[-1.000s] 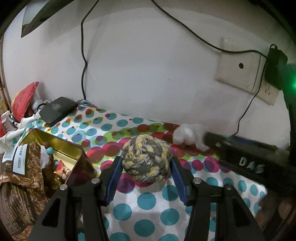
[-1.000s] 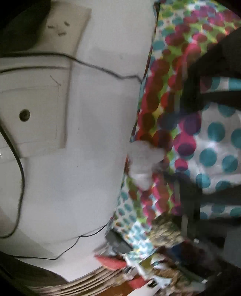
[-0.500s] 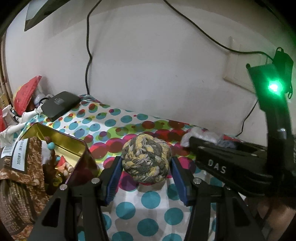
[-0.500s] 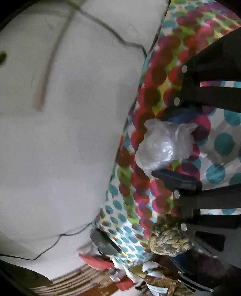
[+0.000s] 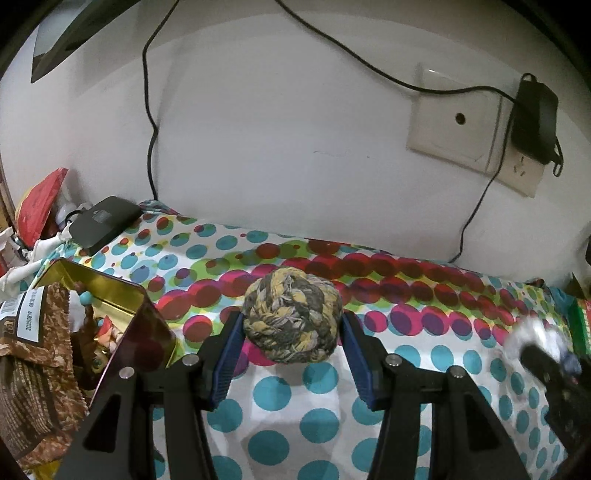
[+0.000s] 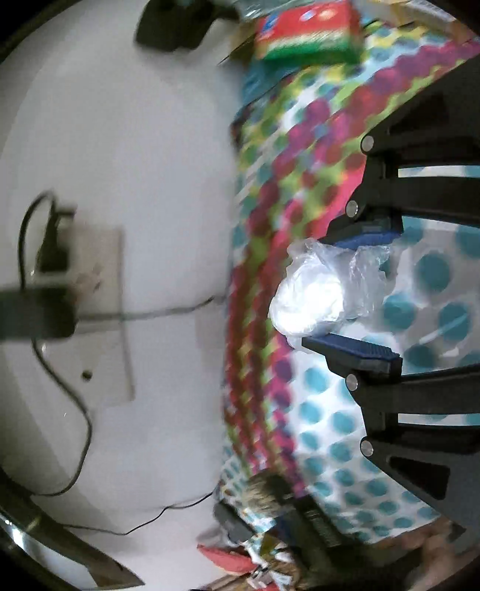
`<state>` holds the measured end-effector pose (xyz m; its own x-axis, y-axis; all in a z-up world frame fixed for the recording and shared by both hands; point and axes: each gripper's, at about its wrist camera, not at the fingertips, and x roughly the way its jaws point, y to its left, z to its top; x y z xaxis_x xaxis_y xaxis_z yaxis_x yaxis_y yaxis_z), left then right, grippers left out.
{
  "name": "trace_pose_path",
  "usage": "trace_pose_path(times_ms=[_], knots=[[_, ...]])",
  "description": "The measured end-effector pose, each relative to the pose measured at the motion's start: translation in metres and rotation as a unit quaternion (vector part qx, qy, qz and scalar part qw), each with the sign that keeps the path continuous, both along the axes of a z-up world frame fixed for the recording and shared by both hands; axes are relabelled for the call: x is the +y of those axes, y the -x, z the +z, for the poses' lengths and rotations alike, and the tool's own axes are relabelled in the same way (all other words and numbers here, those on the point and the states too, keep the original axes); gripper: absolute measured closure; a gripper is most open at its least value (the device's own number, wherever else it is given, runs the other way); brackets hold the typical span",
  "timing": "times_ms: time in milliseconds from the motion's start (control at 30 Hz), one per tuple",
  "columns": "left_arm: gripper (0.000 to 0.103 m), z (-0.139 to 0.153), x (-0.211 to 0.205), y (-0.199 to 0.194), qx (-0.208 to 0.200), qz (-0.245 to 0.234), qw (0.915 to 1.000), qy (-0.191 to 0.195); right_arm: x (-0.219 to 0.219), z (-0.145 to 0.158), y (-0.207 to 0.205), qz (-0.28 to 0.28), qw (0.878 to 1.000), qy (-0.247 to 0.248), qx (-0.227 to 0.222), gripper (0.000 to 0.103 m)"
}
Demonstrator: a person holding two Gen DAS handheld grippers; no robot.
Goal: Organize objects
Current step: 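Grasp the crumpled clear plastic bag with the right gripper while the left holds the rope ball, then carry the rope ball over the gold tray with the left gripper while the right holds the plastic bag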
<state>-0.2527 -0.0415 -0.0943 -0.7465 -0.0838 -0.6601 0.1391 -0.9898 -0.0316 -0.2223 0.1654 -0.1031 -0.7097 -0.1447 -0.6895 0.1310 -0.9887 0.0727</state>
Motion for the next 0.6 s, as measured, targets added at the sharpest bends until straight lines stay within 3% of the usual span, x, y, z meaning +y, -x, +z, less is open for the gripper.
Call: trace_pose_path(times_ms=[367,600], knots=[[0.049,-0.001,0.014,-0.002,0.002,-0.018,0.9997,0.019,0.004,-0.005,-0.047,-0.015,1.0,-0.025,0.012,0.064],[0.049,-0.001,0.02,-0.002,0.005,-0.027,0.9992,0.029,-0.004,-0.005,-0.047,-0.008,0.999,-0.04,0.012,0.064]])
